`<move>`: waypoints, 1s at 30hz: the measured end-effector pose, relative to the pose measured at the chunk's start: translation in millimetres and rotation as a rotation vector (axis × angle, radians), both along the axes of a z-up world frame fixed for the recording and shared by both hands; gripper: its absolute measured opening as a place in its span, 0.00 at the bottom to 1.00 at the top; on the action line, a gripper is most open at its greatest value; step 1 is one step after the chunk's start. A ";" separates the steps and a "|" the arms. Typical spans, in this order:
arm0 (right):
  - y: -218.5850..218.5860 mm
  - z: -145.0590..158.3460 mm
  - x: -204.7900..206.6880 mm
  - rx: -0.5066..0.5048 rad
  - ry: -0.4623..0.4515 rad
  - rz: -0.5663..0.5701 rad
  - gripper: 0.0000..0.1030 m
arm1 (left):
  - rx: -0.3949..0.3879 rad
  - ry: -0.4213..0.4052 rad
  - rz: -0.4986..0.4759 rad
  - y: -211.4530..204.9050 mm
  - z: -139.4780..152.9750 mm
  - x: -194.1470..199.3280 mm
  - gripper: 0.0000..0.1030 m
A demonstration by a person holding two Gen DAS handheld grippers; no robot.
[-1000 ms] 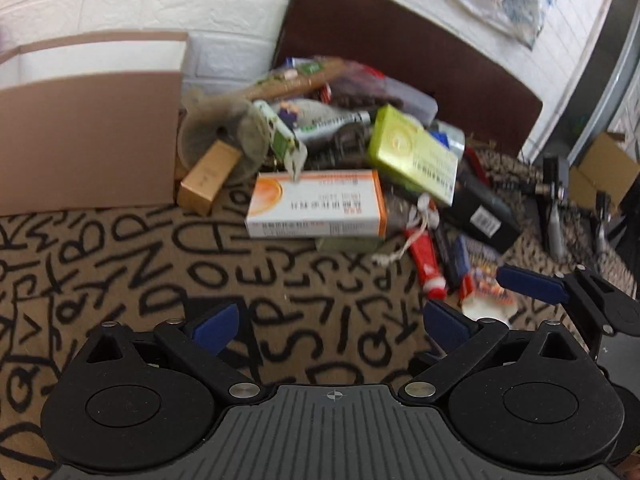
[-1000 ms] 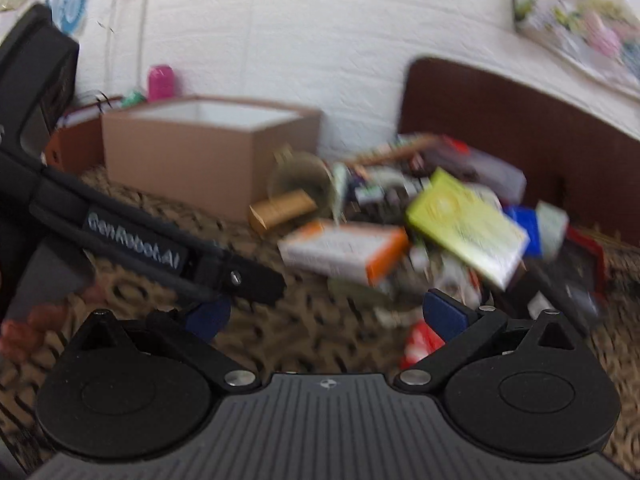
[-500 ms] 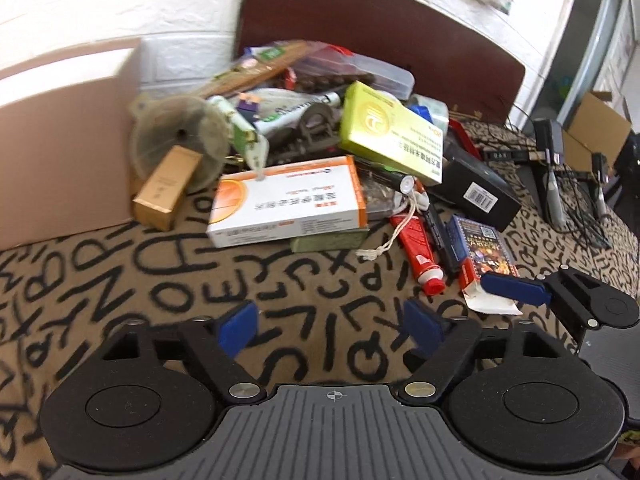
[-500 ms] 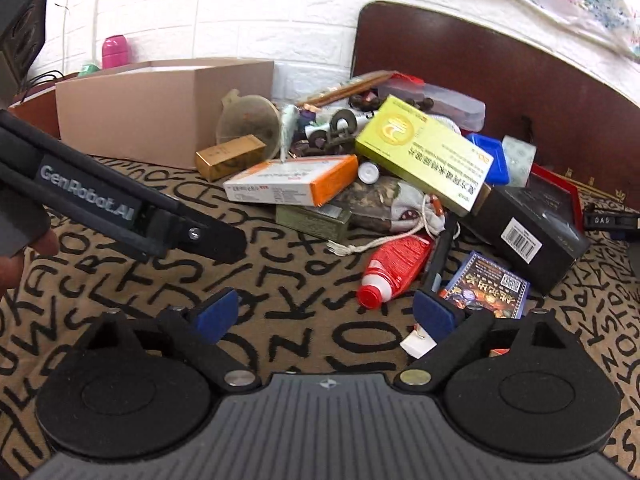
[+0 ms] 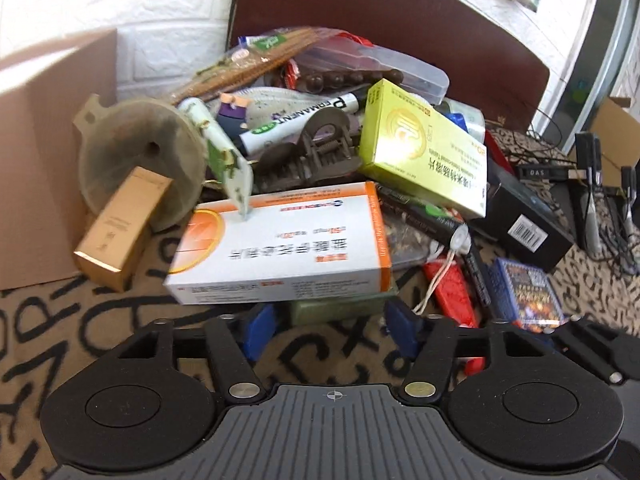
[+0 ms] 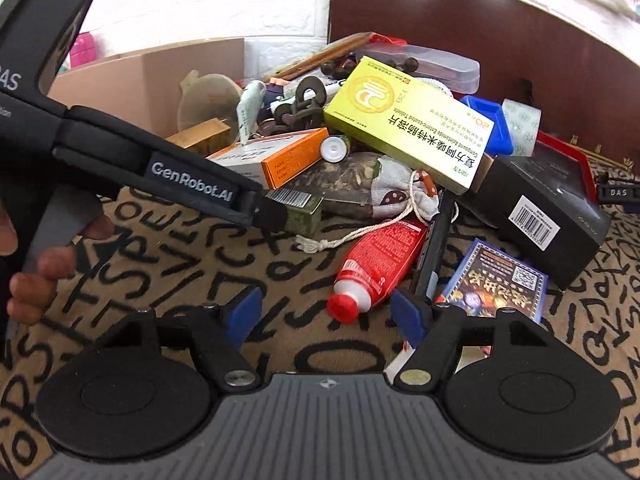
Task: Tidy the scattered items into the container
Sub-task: 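Grasp the green barcode box with the left gripper while the right grasps the red tube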
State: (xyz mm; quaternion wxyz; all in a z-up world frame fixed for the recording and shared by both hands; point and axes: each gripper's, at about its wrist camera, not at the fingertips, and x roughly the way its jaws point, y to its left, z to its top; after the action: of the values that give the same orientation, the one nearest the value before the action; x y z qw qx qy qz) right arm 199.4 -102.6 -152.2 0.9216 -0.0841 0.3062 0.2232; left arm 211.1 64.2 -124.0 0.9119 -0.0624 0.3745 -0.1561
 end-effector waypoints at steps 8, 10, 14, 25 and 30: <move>-2.6 -1.8 5.7 0.025 0.007 0.001 0.74 | 0.056 -0.009 0.007 -27.7 -4.7 14.1 0.80; -3.2 -1.6 5.9 0.028 0.010 0.001 0.73 | 0.082 -0.004 0.033 -30.0 -4.1 17.2 0.72; -4.0 -0.4 5.0 0.028 0.011 -0.021 0.58 | 0.076 0.022 0.043 -24.9 -1.6 17.8 0.65; -8.6 9.0 -40.6 0.022 0.069 0.067 0.23 | 0.093 0.048 0.032 13.3 4.4 -66.0 0.65; -5.8 14.8 -79.9 0.001 0.112 0.172 0.19 | 0.137 0.051 0.033 33.9 6.6 -125.0 0.65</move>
State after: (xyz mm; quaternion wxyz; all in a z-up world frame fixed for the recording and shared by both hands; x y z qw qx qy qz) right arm 119.5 -108.4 -137.4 0.8806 -0.0971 0.3487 0.3058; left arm 86.1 98.2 -117.4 0.9065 -0.0097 0.4065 -0.1135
